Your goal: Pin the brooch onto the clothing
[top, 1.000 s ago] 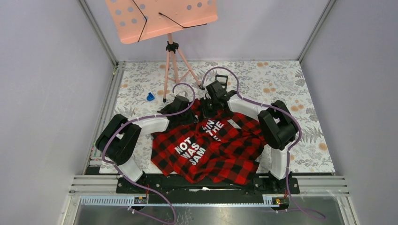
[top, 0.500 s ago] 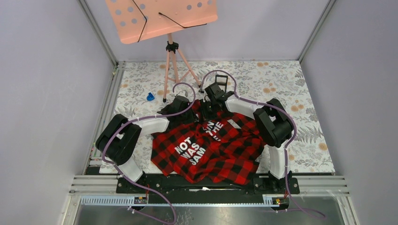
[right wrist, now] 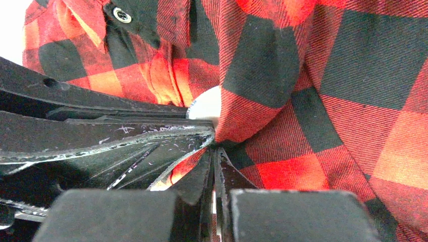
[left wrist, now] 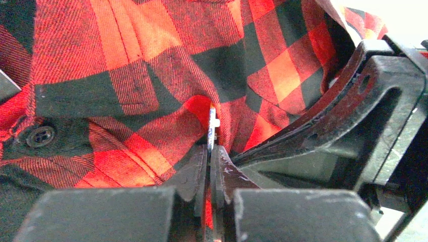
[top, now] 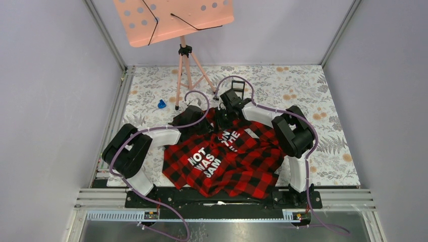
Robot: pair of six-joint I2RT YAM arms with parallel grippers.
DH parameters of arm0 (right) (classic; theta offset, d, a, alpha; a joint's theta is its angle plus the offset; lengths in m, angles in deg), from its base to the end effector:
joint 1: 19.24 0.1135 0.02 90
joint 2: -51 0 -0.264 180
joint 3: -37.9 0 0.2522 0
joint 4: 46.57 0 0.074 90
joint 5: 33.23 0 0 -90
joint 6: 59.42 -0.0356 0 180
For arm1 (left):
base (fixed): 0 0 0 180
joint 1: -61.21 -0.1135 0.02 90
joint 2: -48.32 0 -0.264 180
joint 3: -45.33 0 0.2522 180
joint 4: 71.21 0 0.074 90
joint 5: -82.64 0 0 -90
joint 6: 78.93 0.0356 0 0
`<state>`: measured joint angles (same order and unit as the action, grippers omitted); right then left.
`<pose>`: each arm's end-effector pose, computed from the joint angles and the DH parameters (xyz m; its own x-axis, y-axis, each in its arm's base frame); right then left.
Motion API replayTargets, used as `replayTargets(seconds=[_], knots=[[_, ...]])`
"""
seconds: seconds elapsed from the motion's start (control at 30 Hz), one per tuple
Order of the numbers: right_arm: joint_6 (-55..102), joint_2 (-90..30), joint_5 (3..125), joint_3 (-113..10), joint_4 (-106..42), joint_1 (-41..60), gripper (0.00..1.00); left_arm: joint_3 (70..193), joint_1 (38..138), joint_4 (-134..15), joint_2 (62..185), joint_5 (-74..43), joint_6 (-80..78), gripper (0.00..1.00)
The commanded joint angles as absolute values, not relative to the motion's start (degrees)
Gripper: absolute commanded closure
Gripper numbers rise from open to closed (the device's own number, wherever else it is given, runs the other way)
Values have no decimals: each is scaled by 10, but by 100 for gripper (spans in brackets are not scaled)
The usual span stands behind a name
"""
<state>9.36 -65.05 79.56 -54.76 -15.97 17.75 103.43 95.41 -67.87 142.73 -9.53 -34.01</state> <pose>0.3353 0.2699 0.1642 -0.8689 -0.2368 -0.4347 -0.4528 0.7349 0.5049 0.2704 -0.1854 0.1575 -0.7875 -0.3204 -0.5266 0.0399 0.8260 -0.5623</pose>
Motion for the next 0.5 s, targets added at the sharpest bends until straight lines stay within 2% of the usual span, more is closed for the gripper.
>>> replayTargets(seconds=[0.0,0.2,0.47], knots=[[103,-642,829,-547,-164,175,100,1022,956,-747,1394,-107,-352,100],[103,-617,823,-528,-170,175,99,1005,955,-761,1382,-101,-362,100],[111,-508,781,-487,-170,168,65,986,947,-773,1369,-111,-373,100]])
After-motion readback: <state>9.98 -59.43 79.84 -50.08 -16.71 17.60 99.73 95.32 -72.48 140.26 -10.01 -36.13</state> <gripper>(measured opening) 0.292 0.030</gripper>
